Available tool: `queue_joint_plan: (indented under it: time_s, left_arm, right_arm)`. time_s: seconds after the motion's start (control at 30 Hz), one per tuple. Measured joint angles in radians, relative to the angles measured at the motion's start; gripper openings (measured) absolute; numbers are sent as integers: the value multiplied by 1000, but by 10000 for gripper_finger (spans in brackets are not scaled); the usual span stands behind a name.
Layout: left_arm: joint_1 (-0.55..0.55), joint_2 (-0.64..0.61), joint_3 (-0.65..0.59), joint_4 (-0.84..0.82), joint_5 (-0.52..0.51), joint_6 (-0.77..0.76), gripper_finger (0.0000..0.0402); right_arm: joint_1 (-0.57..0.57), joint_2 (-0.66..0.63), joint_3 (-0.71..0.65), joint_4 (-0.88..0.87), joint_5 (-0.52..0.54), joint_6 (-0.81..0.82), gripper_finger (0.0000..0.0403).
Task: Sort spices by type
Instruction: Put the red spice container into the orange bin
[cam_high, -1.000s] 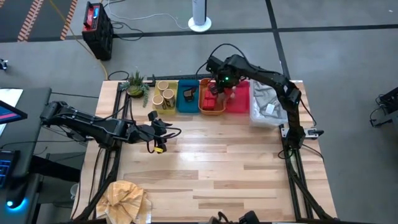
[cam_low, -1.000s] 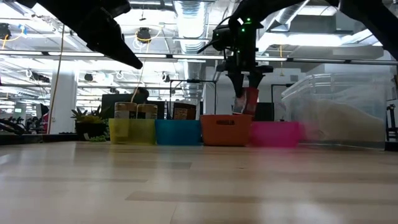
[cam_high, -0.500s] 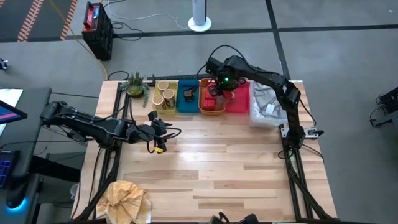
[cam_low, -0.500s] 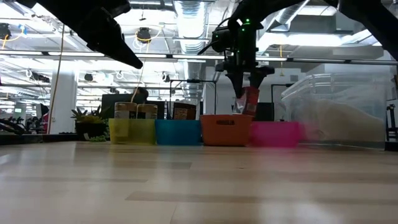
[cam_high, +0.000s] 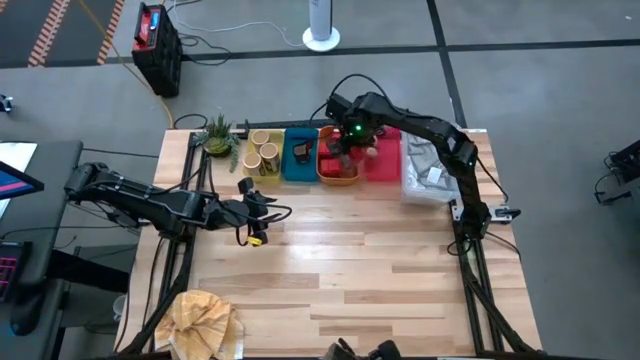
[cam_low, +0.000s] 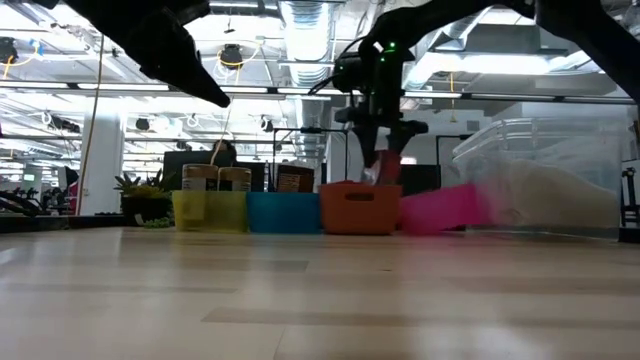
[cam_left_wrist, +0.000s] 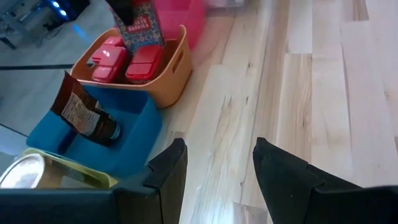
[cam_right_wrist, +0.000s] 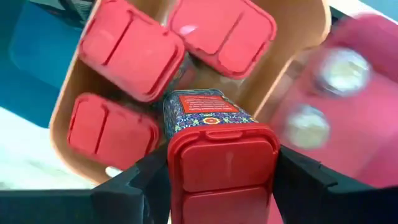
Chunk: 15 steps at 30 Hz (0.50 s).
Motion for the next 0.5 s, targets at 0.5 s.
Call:
queue_joint_plan:
  time_s: [0.5]
  left_arm:
    - [0, 0, 0, -30, 0, -21, 173]
  right_arm:
    - [-13, -1, 0, 14, -14, 11, 244]
